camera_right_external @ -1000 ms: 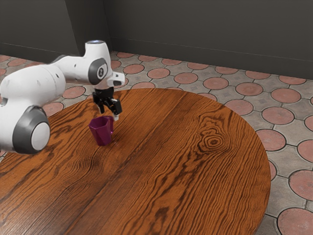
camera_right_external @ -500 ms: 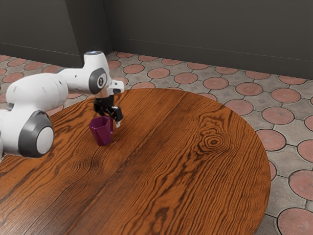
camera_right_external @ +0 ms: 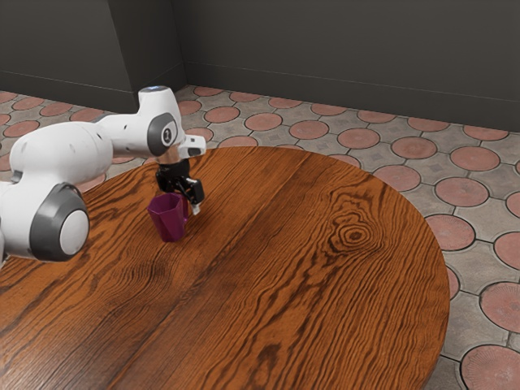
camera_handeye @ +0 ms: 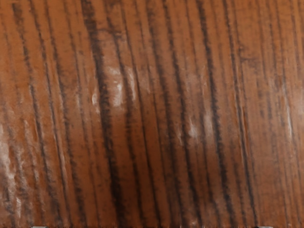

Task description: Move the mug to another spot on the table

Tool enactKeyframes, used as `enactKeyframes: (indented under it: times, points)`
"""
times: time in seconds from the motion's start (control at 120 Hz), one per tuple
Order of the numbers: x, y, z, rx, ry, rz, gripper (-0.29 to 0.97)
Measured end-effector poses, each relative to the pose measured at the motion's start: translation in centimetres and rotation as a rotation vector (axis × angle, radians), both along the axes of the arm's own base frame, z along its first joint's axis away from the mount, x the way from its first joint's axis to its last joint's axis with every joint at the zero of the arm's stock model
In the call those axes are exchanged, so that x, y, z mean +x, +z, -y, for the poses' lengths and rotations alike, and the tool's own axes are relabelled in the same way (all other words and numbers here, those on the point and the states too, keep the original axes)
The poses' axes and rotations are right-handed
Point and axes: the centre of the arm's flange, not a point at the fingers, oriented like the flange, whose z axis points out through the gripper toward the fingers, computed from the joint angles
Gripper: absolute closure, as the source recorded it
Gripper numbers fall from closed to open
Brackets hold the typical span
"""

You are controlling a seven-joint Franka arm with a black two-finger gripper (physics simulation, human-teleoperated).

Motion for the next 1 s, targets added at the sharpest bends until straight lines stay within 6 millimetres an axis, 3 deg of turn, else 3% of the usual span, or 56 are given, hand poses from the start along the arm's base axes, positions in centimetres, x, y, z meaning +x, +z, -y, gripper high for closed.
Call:
enactKeyframes:
  times: [0.133, 0.267, 0.375, 0.625, 0.817, 1.0]
  points:
    - [-0.2, 0.0, 0.0, -0.006, 0.008, -0.014, 0.38]
    - [-0.5, 0.2, -0.5, -0.010, 0.030, -0.033, 0.48]
    - [-1.0, 1.6, -0.7, -0.024, 0.060, -0.057, 0.55]
    - [-2.6, 3.7, -2.9, -0.222, 0.232, -0.108, 0.62]
    - [-3.1, 6.7, -1.6, -0.287, 0.290, -0.134, 0.63]
    - [-3.0, 7.8, 3.3, -0.165, 0.273, -0.206, 0.62]
